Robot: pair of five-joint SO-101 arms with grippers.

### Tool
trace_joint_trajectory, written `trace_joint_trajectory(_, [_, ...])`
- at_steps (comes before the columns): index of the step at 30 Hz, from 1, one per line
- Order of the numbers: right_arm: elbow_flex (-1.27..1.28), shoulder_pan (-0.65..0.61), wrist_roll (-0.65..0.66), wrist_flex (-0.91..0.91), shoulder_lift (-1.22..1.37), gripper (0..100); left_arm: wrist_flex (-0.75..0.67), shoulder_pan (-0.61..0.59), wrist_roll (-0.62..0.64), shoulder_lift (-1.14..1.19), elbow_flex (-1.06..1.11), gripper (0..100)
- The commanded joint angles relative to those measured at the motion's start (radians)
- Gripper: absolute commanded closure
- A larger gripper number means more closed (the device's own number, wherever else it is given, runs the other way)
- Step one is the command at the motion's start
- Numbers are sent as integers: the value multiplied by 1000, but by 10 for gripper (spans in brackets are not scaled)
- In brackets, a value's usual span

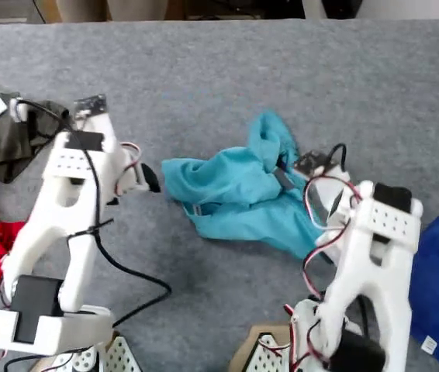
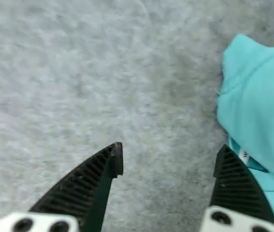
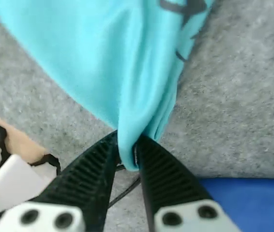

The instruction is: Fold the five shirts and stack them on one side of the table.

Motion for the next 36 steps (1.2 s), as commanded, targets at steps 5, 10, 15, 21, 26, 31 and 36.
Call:
trace_joint_trajectory(5, [7,73,52,0,-171,897,-152,100,40,-36,57,701])
trace_joint_trajectory(10, [-130,104,49,12,-213,748,-310,97,40,-35,103,701])
trace_joint_trajectory(15, [-302,21,-61,12,-143,727,-497,103,112,-33,155,764])
trace_joint_trajectory(21, [-389,-263,-212,-101,108,727,-695,104,117,-33,213,851])
trace_joint_trajectory(26, [-390,-463,-252,-373,397,727,-861,101,109,-31,269,984])
trace_joint_trajectory(31, [-476,-538,-252,-476,651,746,-936,80,109,-31,276,981])
trace_joint_trajectory(36, [-676,-519,-253,-393,797,970,-1003,38,115,10,227,981])
